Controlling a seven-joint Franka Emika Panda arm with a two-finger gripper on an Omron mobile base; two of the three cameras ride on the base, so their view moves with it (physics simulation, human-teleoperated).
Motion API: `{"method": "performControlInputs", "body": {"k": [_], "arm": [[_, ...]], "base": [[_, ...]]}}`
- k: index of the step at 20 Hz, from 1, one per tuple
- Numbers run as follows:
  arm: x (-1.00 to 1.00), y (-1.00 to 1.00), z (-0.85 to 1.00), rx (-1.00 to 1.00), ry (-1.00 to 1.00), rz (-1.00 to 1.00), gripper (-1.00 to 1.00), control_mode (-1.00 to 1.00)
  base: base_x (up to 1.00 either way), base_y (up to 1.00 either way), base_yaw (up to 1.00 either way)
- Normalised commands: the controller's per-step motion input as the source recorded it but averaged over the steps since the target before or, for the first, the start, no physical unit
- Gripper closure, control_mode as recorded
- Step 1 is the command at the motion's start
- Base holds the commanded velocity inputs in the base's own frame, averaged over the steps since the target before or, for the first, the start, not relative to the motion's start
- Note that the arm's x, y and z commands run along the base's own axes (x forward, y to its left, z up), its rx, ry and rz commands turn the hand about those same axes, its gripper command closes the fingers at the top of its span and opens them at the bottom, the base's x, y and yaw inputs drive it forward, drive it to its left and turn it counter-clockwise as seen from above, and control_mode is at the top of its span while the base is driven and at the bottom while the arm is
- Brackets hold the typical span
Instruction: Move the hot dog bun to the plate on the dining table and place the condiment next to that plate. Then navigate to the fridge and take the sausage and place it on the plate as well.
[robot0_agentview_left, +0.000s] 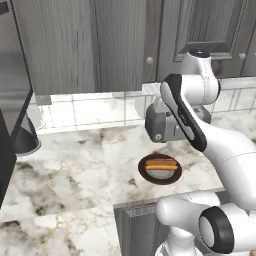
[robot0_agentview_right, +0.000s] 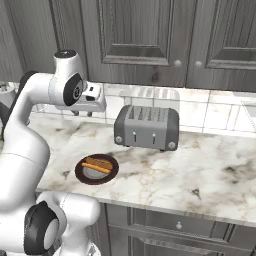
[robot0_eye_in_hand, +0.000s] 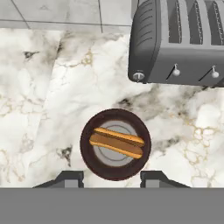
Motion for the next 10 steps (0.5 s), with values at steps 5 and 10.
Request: {"method": "performControlInputs", "body": {"k": [5, 10], "arm": [[-0.19, 0.00, -0.13, -0.01, 0.00, 0.25, -1.00, -1.00], [-0.56, 0.01, -0.32, -0.12, 0.00, 0.50, -1.00, -1.00]], "base": [[0.00, 0.00, 0.00], [0.00, 0.00, 0.00]]}}
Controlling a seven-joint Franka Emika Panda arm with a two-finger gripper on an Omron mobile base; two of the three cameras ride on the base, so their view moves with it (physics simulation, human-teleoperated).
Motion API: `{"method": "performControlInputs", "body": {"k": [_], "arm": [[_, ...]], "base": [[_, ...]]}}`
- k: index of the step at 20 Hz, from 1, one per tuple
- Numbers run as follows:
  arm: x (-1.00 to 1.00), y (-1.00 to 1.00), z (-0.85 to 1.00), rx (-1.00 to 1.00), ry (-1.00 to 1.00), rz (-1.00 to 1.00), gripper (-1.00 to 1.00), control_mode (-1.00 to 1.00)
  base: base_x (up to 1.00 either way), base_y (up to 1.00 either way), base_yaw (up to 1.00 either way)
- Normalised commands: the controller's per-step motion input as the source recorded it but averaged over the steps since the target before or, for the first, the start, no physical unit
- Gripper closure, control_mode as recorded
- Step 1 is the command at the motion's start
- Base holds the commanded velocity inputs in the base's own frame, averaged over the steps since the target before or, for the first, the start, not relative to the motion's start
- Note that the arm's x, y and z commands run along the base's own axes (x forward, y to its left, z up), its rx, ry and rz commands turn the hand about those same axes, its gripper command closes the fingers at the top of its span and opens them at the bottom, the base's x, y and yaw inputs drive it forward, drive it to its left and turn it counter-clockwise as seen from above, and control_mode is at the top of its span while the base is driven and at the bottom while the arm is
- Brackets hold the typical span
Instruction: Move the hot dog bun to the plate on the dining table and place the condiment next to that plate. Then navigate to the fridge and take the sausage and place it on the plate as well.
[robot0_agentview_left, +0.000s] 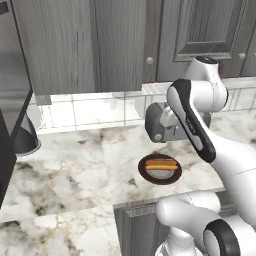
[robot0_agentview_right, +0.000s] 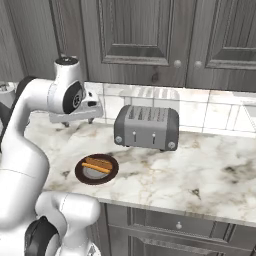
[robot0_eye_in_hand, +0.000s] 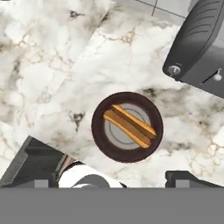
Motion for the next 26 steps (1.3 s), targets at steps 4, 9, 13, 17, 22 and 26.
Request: {"method": "performControlInputs", "body": {"k": [4, 9, 13, 17, 22, 26], "arm": [[-0.06, 0.08, -0.40, -0.24, 0.00, 0.36, -1.00, -1.00], [0.00, 0.04, -0.59, -0.27, 0.06, 0.28, -1.00, -1.00], [0.10, 0.06, -0.56, -0.21, 0.06, 0.17, -1.00, -1.00], [0.22, 0.06, -0.41, -0.10, 0.00, 0.08, -1.00, -1.00], [0.18, 0.01, -0.29, -0.01, 0.00, 0.06, -1.00, -1.00], [0.24, 0.00, -0.34, 0.00, 0.00, 0.04, -1.00, -1.00]], "base": [[0.00, 0.00, 0.00], [0.00, 0.00, 0.00], [0.00, 0.00, 0.00], [0.00, 0.00, 0.00], [0.00, 0.00, 0.00], [0.00, 0.00, 0.00]]}}
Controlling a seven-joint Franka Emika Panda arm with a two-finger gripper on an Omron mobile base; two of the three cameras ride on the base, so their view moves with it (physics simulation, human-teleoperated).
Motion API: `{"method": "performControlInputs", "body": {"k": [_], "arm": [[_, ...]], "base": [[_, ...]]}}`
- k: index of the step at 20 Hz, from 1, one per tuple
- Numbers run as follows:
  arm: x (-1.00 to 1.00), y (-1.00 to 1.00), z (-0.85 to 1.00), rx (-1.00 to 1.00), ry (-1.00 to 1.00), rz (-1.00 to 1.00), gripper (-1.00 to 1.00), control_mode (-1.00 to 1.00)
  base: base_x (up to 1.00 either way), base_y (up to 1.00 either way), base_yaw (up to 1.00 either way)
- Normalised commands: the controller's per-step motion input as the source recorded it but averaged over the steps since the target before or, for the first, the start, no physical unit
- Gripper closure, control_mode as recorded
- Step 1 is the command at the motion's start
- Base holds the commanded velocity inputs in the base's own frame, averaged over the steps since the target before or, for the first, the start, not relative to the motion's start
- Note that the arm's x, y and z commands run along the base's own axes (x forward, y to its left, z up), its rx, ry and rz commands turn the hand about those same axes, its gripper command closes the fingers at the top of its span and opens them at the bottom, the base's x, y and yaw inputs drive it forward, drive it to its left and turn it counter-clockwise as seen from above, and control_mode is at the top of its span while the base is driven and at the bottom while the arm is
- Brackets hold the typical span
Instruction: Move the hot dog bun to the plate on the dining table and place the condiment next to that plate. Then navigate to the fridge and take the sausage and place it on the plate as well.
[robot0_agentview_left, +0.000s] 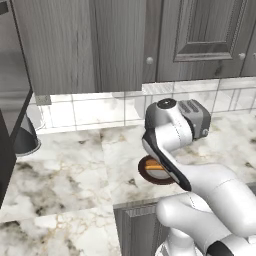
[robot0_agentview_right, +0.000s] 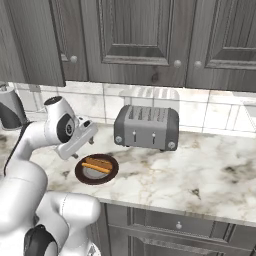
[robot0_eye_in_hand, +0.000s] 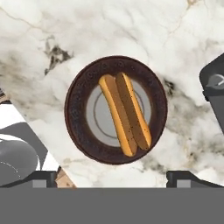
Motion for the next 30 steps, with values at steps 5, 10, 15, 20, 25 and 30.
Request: {"method": "performControlInputs", "body": {"k": [5, 10, 15, 20, 25, 30], "arm": [[0.35, -0.02, -0.32, 0.00, 0.00, 0.02, -1.00, -1.00], [0.29, -0.07, -0.29, 0.00, 0.00, 0.02, -1.00, -1.00], [0.16, -0.03, -0.33, 0.00, 0.01, 0.05, -1.00, -1.00], [0.00, 0.00, -0.32, 0.00, 0.02, 0.08, -1.00, -1.00], [0.00, 0.00, -0.24, 0.00, 0.00, 0.08, -1.00, -1.00], [0.00, -0.01, -0.21, 0.00, 0.00, 0.08, -1.00, -1.00]], "base": [[0.00, 0.00, 0.00], [0.00, 0.00, 0.00], [0.00, 0.00, 0.00], [0.00, 0.00, 0.00], [0.00, 0.00, 0.00], [0.00, 0.00, 0.00]]}}
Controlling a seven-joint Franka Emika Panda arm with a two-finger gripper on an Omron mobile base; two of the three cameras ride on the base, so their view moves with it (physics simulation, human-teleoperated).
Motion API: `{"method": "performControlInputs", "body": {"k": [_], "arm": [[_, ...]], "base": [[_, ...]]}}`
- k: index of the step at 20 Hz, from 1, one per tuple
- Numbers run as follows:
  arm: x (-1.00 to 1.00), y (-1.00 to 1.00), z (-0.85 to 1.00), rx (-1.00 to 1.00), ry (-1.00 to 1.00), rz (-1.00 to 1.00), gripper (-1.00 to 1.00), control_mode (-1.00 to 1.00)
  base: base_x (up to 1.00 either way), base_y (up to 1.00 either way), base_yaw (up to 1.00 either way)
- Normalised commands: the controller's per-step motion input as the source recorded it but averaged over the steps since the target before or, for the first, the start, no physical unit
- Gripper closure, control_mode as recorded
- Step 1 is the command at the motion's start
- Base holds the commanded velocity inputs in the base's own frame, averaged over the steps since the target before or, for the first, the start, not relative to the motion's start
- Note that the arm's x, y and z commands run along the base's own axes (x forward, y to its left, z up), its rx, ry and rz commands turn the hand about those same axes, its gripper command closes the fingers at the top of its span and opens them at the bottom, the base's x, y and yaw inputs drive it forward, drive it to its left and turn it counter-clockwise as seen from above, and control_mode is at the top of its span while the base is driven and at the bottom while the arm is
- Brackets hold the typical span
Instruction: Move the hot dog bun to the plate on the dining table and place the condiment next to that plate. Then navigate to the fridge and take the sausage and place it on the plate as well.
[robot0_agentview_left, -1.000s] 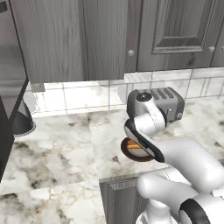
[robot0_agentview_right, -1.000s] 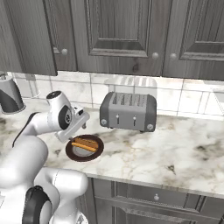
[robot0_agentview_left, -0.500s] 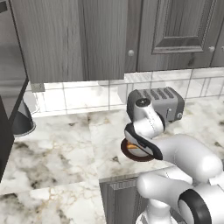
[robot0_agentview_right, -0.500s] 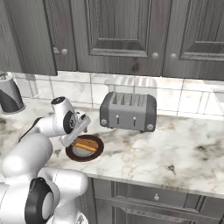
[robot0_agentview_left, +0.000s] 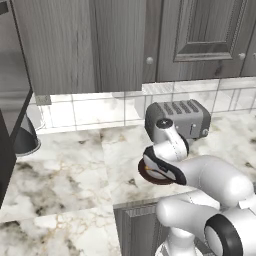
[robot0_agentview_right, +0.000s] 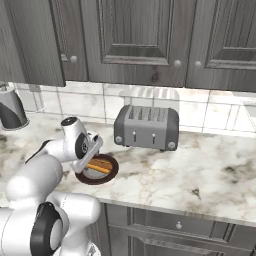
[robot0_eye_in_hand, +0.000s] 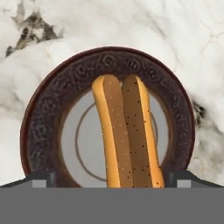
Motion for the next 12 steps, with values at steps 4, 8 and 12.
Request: {"method": "performControlInputs", "body": {"k": [4, 8, 12], "arm": [[0.13, -0.03, -0.15, 0.00, 0.00, 0.06, -1.00, -1.00], [0.23, -0.03, -0.08, 0.00, 0.00, 0.03, -1.00, -1.00], [0.18, -0.02, -0.12, 0.00, 0.00, 0.02, -1.00, -1.00]], "base": [[0.00, 0.00, 0.00], [0.00, 0.00, 0.00], [0.00, 0.00, 0.00]]}}
